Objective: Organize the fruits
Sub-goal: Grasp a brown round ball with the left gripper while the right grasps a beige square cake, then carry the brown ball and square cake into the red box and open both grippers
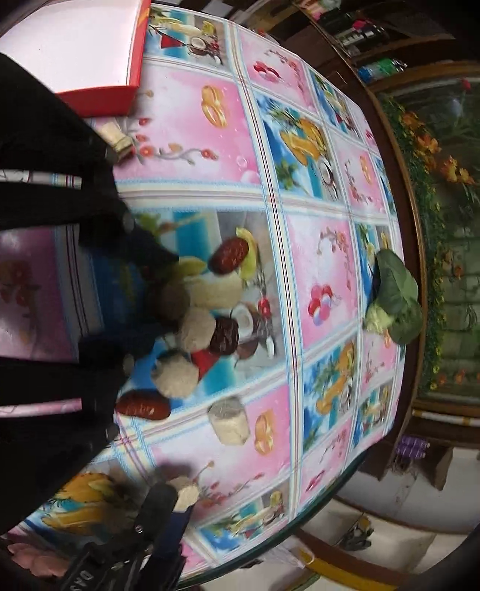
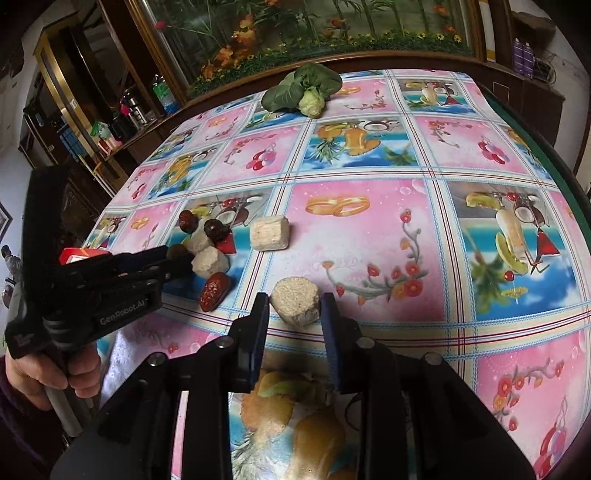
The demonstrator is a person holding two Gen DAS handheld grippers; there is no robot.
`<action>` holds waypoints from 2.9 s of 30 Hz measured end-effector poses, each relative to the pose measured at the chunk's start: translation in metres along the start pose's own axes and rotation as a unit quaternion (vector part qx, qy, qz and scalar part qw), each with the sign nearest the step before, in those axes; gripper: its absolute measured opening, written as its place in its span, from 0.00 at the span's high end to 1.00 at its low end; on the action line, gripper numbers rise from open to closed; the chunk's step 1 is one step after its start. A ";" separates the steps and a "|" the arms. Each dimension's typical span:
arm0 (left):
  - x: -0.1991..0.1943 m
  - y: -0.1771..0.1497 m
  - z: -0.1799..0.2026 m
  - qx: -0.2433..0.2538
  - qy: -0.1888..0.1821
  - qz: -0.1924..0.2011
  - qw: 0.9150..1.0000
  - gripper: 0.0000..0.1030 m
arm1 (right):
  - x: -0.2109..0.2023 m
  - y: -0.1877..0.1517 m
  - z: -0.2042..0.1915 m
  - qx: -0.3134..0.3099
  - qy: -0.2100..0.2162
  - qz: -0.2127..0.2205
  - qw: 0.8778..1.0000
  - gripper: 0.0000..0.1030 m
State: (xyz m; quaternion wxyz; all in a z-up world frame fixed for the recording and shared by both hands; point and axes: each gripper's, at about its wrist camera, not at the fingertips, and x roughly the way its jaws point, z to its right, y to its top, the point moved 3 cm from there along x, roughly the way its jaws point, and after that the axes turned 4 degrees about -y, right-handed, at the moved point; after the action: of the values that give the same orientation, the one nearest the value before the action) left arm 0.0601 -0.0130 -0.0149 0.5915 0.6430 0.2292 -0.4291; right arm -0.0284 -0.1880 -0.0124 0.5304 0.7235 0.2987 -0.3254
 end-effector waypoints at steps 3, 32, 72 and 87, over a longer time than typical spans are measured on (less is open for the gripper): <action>-0.004 -0.005 0.003 -0.004 -0.003 0.002 1.000 0.80 | 0.000 0.000 0.003 0.003 -0.002 0.000 1.000 0.71; -0.188 -0.148 -0.071 -0.120 0.124 0.150 0.974 0.80 | -0.057 -0.008 -0.045 -0.017 0.033 0.155 0.987 0.71; -0.159 -0.151 -0.188 -0.235 0.214 0.098 0.943 0.80 | 0.053 -0.039 -0.304 -0.153 0.181 -0.036 0.971 0.70; -0.151 -0.162 -0.195 -0.249 0.211 0.062 0.943 0.80 | 0.060 -0.043 -0.303 -0.173 0.152 -0.034 0.973 0.70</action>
State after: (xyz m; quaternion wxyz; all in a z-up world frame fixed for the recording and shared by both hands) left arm -0.0949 0.2371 0.0042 0.6964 0.5637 0.4081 -0.1750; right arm 0.0214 0.1204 -0.0164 0.5845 0.6514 0.4518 -0.1731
